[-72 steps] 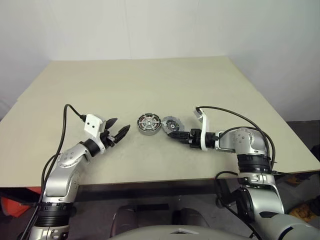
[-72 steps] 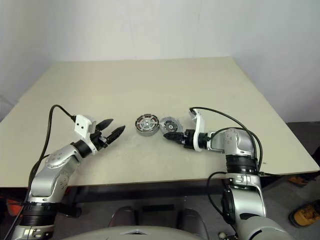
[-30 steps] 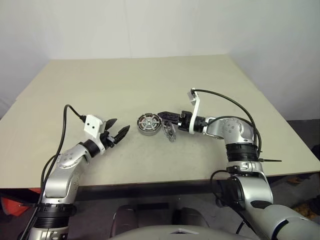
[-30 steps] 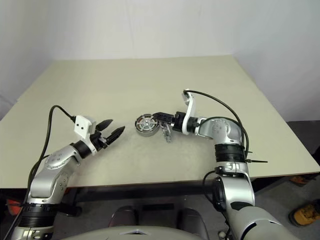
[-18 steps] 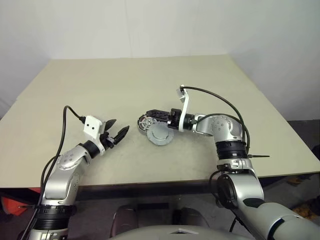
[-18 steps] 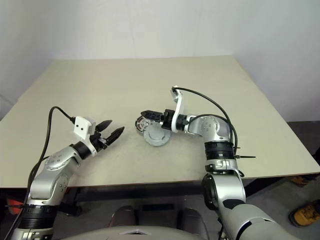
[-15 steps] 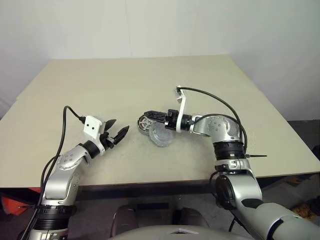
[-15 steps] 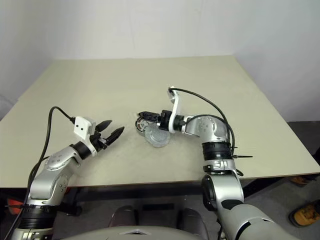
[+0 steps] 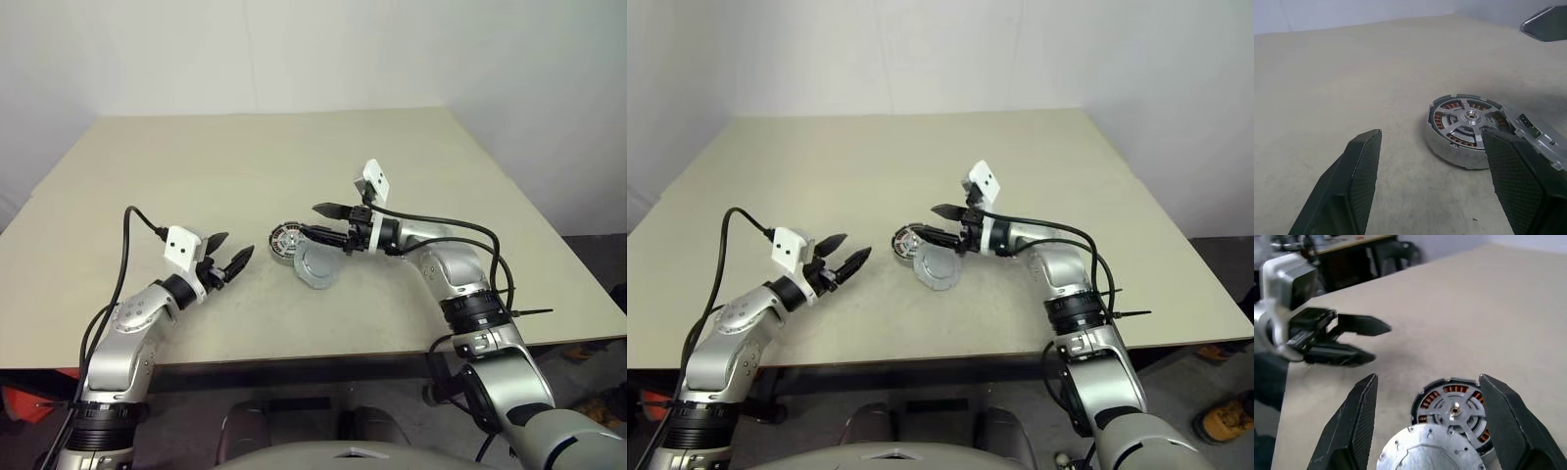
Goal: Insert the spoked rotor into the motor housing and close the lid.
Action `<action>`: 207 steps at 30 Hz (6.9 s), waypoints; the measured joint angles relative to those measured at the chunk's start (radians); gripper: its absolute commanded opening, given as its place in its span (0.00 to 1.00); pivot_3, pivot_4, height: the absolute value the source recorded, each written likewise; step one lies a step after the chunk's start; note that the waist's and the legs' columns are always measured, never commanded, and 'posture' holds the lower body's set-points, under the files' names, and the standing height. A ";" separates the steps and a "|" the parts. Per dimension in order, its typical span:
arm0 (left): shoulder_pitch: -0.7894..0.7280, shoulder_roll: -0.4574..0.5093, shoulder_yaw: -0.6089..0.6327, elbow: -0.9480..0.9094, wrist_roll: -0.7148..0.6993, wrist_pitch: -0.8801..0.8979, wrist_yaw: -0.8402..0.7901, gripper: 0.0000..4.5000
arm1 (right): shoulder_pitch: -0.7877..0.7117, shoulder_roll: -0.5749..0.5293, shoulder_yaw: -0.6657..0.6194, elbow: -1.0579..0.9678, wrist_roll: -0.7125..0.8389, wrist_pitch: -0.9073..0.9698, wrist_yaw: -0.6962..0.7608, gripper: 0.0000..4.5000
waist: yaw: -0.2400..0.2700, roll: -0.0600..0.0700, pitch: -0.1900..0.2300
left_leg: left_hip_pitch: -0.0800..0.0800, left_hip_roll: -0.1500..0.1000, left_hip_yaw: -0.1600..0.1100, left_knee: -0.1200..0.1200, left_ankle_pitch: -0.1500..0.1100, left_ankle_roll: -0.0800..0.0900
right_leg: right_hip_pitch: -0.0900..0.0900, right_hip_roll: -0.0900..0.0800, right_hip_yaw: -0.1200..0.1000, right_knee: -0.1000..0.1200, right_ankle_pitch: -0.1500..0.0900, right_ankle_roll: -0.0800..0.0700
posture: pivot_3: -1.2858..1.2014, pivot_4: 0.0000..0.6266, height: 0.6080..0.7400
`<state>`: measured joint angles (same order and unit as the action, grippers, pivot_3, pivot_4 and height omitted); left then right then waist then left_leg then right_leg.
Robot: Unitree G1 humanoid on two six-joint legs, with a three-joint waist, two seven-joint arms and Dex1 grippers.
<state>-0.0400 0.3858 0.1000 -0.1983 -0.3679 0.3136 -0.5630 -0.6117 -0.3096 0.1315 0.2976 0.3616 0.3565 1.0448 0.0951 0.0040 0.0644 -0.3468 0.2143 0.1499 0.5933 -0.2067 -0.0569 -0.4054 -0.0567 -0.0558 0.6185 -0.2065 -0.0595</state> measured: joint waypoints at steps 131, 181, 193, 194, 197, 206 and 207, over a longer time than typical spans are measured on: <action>0.128 0.055 0.014 -0.095 0.000 0.042 0.048 0.77 | -0.160 0.289 0.079 0.191 -0.251 0.209 -0.409 0.65 | -0.032 -0.001 -0.001 | 0.004 0.001 0.000 -0.001 -0.001 0.001 | -0.001 0.001 0.000 0.000 0.000 -0.001 | 0.52 0.00 1.00; 0.105 0.041 0.017 -0.084 0.014 0.034 0.051 0.77 | -0.278 0.159 -0.006 0.518 -0.305 -0.282 -0.332 0.99 | -0.049 -0.001 0.000 | 0.002 0.001 0.000 0.000 -0.001 0.001 | -0.001 0.001 0.000 0.001 0.004 -0.007 | 0.52 0.00 1.00; 0.090 0.029 0.017 -0.065 0.019 0.031 0.044 0.77 | -0.272 0.157 0.079 0.648 -0.439 -0.429 -0.319 0.71 | -0.051 -0.001 0.000 | -0.001 0.001 0.000 0.001 -0.002 0.002 | -0.002 0.001 0.000 0.001 0.004 -0.008 | 0.52 0.00 1.00; 0.089 0.029 0.017 -0.065 0.020 0.031 0.044 0.77 | -0.273 0.160 0.079 0.652 -0.442 -0.433 -0.327 0.63 | -0.051 -0.001 0.000 | -0.001 0.001 0.000 0.001 -0.002 0.002 | -0.002 0.001 0.000 0.001 0.004 -0.008 | 0.52 0.00 1.00; 0.089 0.029 0.017 -0.064 0.020 0.031 0.044 0.77 | -0.274 0.167 0.078 0.668 -0.449 -0.444 -0.345 0.56 | -0.049 -0.001 0.000 | -0.001 0.001 0.000 0.002 -0.002 0.002 | -0.002 0.000 0.000 0.001 0.004 -0.008 | 0.52 0.00 1.00; 0.088 0.030 0.018 -0.063 0.021 0.031 0.044 0.77 | -0.284 0.184 0.031 0.696 -0.411 -0.436 -0.323 0.56 | -0.051 -0.001 0.000 | -0.001 0.001 0.000 0.002 -0.002 0.002 | -0.002 0.001 0.000 0.002 0.004 -0.008 | 0.52 0.00 1.00; 0.088 0.030 0.018 -0.062 0.021 0.031 0.044 0.77 | -0.283 0.193 0.024 0.675 -0.391 -0.423 -0.301 0.56 | -0.051 -0.001 0.000 | -0.001 0.002 0.000 0.002 -0.002 0.002 | -0.002 0.001 0.000 0.002 0.004 -0.008 | 0.52 0.00 1.00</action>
<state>0.0476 0.4153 0.1177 -0.2607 -0.3472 0.3446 -0.5193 -0.8948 -0.1167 0.1550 0.9724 -0.0292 -0.0668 0.7439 0.0437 0.0032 0.0640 -0.3483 0.2159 0.1500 0.5950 -0.2085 -0.0545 -0.4076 -0.0560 -0.0556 0.6202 -0.2026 -0.0677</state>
